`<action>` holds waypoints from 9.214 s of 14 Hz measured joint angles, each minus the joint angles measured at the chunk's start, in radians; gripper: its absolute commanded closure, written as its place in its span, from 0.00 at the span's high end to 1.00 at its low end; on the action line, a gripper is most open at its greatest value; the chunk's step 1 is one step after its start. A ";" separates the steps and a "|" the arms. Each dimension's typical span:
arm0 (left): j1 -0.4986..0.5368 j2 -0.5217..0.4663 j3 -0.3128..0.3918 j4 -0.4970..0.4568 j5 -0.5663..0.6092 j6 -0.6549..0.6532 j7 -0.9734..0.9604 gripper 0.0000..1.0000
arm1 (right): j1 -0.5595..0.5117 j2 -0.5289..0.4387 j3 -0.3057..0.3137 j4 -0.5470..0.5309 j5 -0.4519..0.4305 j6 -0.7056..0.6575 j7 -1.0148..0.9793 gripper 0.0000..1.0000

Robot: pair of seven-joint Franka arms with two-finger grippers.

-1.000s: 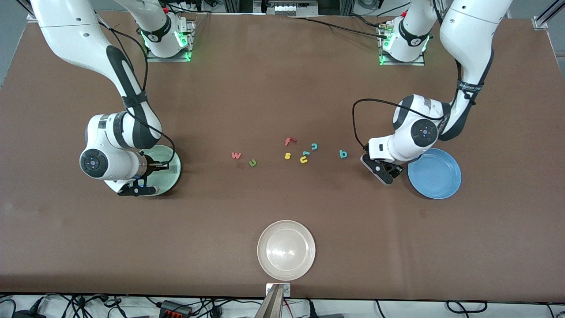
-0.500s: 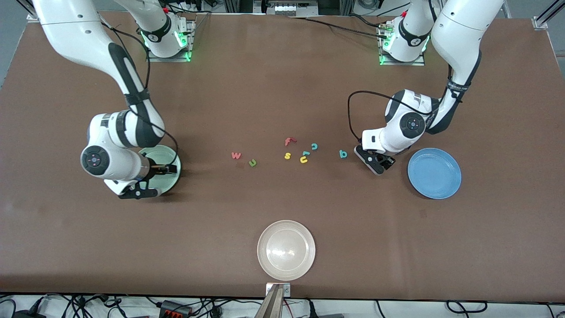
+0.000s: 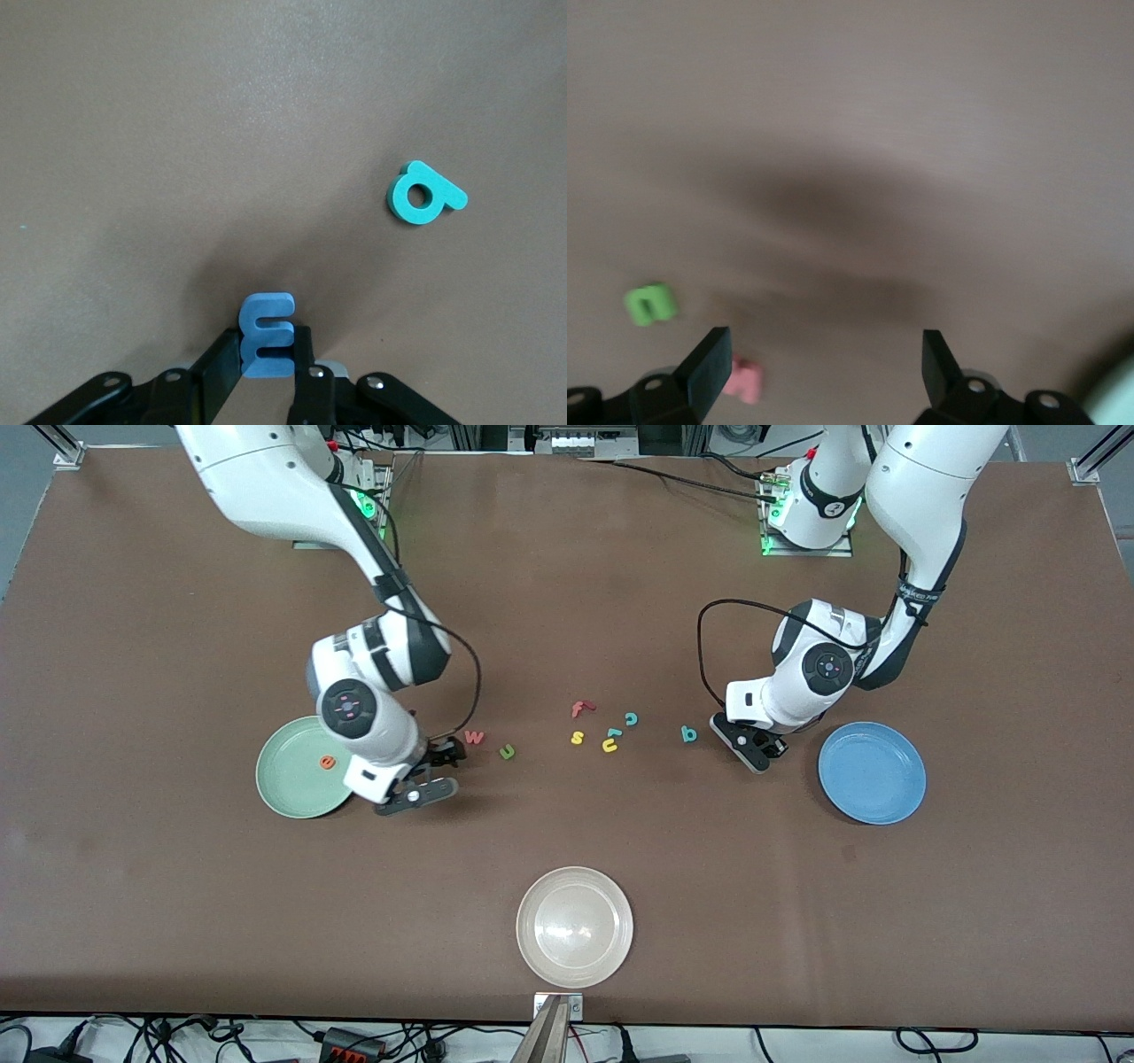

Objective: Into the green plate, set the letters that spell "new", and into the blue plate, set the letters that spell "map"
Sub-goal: 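Grasp the blue E with the left gripper while the right gripper reaches letters, then place the blue E on the blue plate while the right gripper grasps green n, then place the green n on the green plate while the left gripper grasps teal q, then place the teal q on the blue plate while the right gripper reaches pink m, then grasp the pink m with the right gripper while the left gripper grasps yellow a, then place the yellow a on the blue plate while the right gripper carries pink m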

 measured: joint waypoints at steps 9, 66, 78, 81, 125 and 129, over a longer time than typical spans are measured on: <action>0.098 -0.085 0.023 0.193 0.002 -0.376 0.003 0.08 | 0.138 0.065 0.000 0.031 0.000 0.072 0.071 0.66; 0.399 0.057 -0.157 0.348 0.393 -0.522 -0.483 0.13 | -0.192 0.041 -0.217 -0.009 -0.002 -0.257 0.004 1.00; 0.468 0.130 -0.160 0.285 0.393 -0.358 -0.452 0.13 | 0.127 -0.032 -0.174 0.039 0.121 -0.252 0.158 0.93; 0.468 0.130 -0.161 0.285 0.393 -0.358 -0.452 0.14 | 0.157 -0.031 -0.175 0.040 0.132 -0.252 0.328 0.93; 0.586 0.090 -0.552 -0.054 0.616 -0.153 -0.952 0.12 | 0.324 -0.038 -0.188 -0.245 0.107 0.192 -0.957 0.75; 0.613 0.075 -0.566 0.036 0.620 -0.321 -0.895 0.12 | 0.325 -0.050 -0.193 -0.246 0.088 0.192 -0.967 0.75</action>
